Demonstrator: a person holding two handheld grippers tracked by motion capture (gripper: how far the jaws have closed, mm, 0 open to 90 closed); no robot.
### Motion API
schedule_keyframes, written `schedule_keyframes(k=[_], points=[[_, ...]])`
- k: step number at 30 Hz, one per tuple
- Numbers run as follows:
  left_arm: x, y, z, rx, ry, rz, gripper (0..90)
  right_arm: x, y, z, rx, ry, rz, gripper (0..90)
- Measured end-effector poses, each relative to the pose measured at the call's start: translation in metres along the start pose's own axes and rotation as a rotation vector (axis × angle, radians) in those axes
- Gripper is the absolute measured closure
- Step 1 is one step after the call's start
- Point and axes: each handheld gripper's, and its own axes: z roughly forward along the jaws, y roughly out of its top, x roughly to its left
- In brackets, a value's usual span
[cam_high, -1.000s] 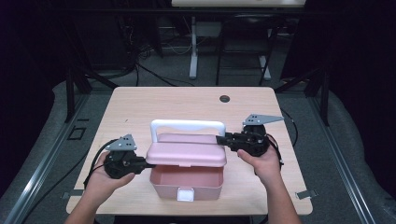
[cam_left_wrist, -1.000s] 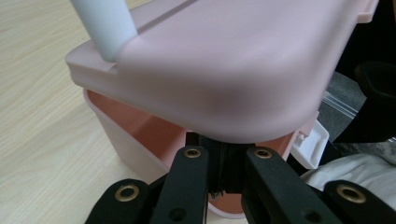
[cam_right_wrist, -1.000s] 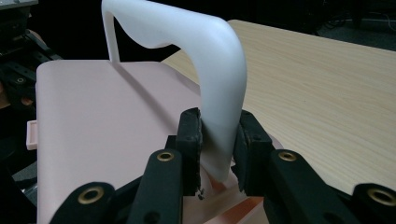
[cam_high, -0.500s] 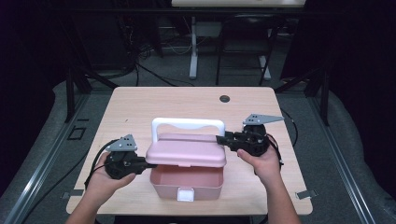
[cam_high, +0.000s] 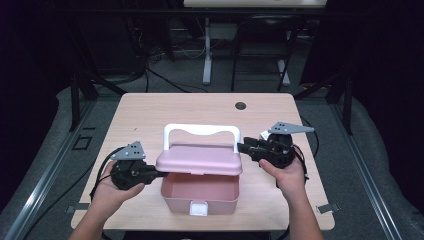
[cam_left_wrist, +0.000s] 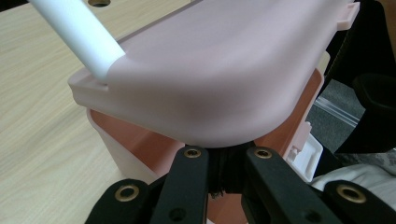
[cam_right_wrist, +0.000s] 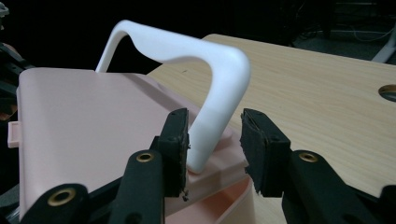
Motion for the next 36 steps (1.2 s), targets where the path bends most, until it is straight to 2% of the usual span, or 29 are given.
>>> schedule_keyframes(k=[4, 10, 25, 29, 31, 36], points=[[0.002, 0.003, -0.001, -0.01, 0.0, 0.004, 89.4, 0.0, -0.003, -0.004, -0.025, -0.028, 0.011, 58.2], [0.005, 0.009, -0.002, -0.033, 0.004, 0.007, 89.4, 0.001, -0.012, -0.006, -0.012, -0.066, 0.021, 57.9], [0.019, 0.024, -0.002, -0.077, -0.001, 0.0, 89.3, 0.007, -0.031, -0.009, 0.036, -0.115, 0.035, 57.5], [0.022, 0.027, -0.001, -0.084, 0.005, 0.004, 89.3, 0.01, -0.038, -0.005, 0.068, -0.11, 0.032, 62.4], [0.024, 0.029, -0.001, -0.094, 0.005, 0.002, 89.3, 0.012, -0.041, -0.003, 0.084, -0.098, 0.019, 66.0], [0.028, 0.033, 0.0, -0.106, 0.005, 0.004, 89.3, 0.025, -0.048, 0.002, 0.092, -0.11, -0.029, 75.7]])
